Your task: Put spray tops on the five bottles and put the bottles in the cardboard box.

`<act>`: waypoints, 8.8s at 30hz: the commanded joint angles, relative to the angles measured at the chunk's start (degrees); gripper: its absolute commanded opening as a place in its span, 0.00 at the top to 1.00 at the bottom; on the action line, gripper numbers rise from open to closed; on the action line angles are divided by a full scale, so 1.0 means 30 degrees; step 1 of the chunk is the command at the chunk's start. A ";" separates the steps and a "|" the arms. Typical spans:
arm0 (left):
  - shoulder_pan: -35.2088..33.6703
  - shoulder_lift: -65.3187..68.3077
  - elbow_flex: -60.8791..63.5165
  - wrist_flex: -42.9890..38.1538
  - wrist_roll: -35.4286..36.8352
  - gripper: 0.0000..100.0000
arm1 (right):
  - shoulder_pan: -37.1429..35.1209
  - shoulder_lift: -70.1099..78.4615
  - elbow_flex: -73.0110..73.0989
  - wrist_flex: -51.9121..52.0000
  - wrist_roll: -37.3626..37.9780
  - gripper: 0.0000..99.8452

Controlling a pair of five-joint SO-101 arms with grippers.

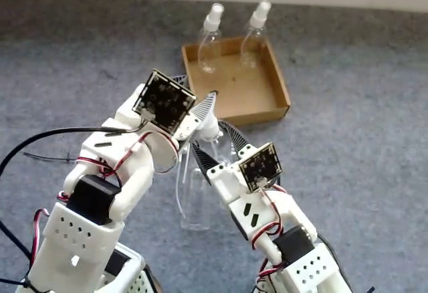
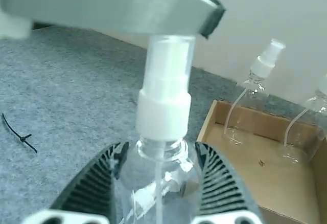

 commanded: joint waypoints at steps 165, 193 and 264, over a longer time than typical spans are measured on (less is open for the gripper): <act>-0.9568 0.0161 1.1473 -0.6330 0.3985 0.82 | 0.3267 3.9253 -2.1084 -2.1934 0.2022 0.81; -0.9568 0.0161 1.1473 -0.6330 0.3985 0.82 | 0.3355 3.6850 -2.0703 -1.8593 0.0234 0.81; -0.9626 0.0132 1.1619 -0.6330 0.3985 0.82 | 0.1978 1.6015 -1.3495 1.2557 0.0234 0.66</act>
